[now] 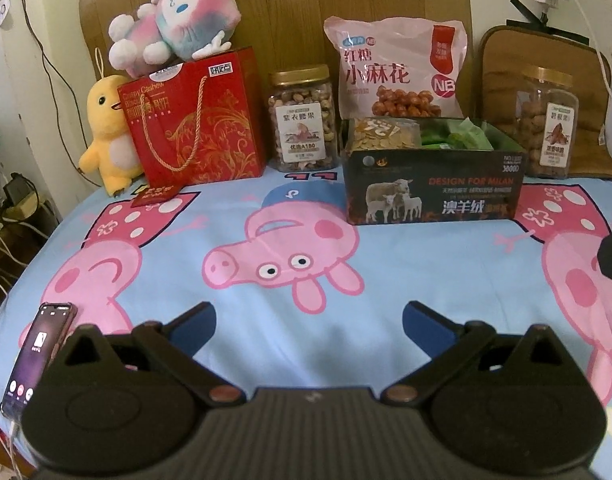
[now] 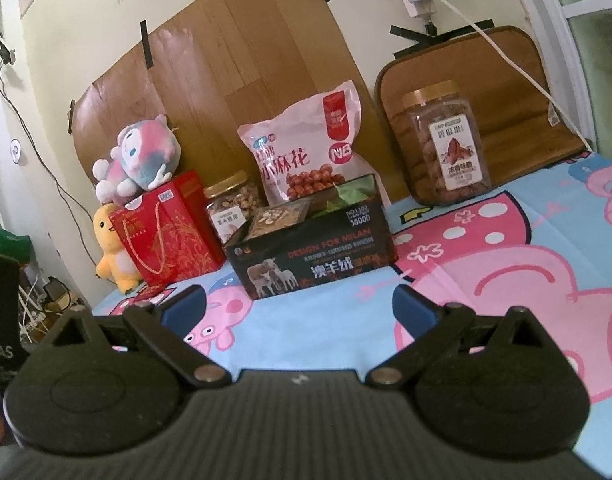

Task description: Organize snacks

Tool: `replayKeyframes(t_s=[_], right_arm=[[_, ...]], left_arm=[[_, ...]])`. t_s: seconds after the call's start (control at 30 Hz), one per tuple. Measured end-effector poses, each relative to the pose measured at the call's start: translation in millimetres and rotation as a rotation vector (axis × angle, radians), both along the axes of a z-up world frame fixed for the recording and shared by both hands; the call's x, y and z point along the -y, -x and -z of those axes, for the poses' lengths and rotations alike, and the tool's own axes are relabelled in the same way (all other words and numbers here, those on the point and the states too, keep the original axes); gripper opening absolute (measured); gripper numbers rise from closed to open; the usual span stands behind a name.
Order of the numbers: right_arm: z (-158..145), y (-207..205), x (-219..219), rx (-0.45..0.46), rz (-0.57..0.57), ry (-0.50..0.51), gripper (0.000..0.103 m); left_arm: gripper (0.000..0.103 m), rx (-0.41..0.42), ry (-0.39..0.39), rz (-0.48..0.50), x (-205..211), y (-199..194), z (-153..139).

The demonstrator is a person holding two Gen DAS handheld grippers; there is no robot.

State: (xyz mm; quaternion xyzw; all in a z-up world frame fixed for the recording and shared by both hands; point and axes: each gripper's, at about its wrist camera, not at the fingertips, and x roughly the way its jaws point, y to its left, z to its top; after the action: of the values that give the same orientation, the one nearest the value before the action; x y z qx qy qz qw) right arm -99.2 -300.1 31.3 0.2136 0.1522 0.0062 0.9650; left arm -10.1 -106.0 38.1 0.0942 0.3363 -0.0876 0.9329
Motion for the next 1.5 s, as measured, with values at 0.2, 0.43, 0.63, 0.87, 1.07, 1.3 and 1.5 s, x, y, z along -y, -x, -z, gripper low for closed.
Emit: replayKeyframes(t_s=[0.2,0.43,0.63,0.87,1.07,1.3,1.5], right_arm=[[-1.6,0.5,0.0,0.009,-0.003,0.001,0.101],[-1.4,1.1,-0.6,0.008,-0.005,0.004,0.101],[-1.3,2.7,-1.8,0.019,-0.002,0.01,0.1],[-1.4,1.9,-1.9,0.015,-0.003,0.006,0.1],[-1.7,1.7,-0.7,0.019,-0.004,0.002,0.098],[-3.4,2.0,2.3,0.028,0.002,-0.001,0.097],[-2.8,2.0,2.1,0.024,0.002,0.0,0.097]], left_arm=[[0.103,-0.011,0.01,-0.003,-2.1,0.5,0.4],[0.103,-0.029,0.01,0.009,-1.3,0.0,4.0],[0.103,-0.029,0.011,0.011,-1.0,0.3,4.3],[0.103,-0.03,0.007,0.017,0.3,1.1,4.5],[0.103,-0.036,0.01,0.02,1.0,0.4,4.8],[0.103,-0.039,0.017,0.022,0.2,1.0,4.3],[0.103,-0.037,0.017,0.026,-0.3,2.3,4.2]])
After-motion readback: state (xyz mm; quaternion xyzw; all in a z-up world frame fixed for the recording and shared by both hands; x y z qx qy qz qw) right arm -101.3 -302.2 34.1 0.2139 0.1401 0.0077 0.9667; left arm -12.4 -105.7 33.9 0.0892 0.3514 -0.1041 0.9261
